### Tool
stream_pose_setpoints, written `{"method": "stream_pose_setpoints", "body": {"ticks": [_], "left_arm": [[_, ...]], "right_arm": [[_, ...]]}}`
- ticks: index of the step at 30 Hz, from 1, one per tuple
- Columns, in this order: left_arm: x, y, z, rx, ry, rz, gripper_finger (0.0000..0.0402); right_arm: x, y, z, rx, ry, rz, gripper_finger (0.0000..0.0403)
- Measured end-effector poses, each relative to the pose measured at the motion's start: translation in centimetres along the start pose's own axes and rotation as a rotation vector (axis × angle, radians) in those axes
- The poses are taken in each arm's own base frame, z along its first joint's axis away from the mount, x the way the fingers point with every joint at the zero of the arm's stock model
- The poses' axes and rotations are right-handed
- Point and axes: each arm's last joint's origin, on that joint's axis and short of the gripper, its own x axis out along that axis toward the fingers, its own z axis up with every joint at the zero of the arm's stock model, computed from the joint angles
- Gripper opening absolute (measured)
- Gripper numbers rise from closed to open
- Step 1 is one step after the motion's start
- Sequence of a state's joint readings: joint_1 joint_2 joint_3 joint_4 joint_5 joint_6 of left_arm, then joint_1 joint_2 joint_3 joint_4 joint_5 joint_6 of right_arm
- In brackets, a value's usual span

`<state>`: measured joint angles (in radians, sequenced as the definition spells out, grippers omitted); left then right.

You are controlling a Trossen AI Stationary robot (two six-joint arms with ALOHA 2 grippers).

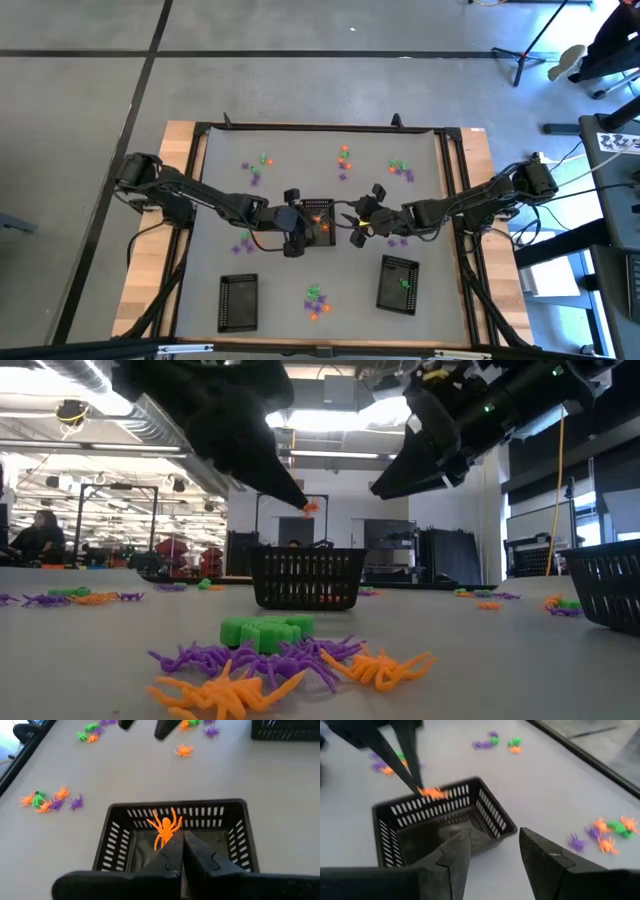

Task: Sort Halloween decoration
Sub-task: Put the orange spider toy into the top black bin, then put the violet spider toy into the bottom left black bin

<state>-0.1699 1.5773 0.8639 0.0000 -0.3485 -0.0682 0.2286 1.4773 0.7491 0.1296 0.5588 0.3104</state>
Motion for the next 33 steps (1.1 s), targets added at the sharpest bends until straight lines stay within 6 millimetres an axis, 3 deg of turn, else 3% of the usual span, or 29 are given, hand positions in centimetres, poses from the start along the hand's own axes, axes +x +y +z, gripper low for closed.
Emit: {"method": "stream_pose_setpoints", "body": {"ticks": [3, 12, 15, 21, 25, 33], "left_arm": [[0.4, -0.1, -0.3, 0.005, 0.013, 0.001, 0.0018], [0.1, -0.4, -0.6, 0.021, 0.050, 0.010, 0.0127], [-1.1, -0.1, -1.1, 0.021, 0.133, 0.052, 0.0137], [-5.7, 0.8, -1.7, -0.130, 0.275, 0.221, 0.0130], [-6.7, 0.4, -3.9, -0.169, 0.330, 0.284, 0.0127], [-5.3, 1.2, -9.1, -0.276, 0.536, 0.174, 0.0127]], "right_arm": [[0.0, -0.1, 0.0, -0.016, -0.006, -0.018, 0.0167], [0.1, -0.3, 0.3, -0.043, -0.025, -0.042, 0.0167], [0.1, -0.2, 0.5, -0.055, -0.047, -0.039, 0.0167], [0.1, -0.1, 0.8, -0.079, -0.062, -0.033, 0.0167], [0.1, 0.0, 1.2, -0.086, -0.098, -0.023, 0.0167], [0.0, 0.1, 1.9, -0.073, -0.161, -0.007, 0.0167]]}}
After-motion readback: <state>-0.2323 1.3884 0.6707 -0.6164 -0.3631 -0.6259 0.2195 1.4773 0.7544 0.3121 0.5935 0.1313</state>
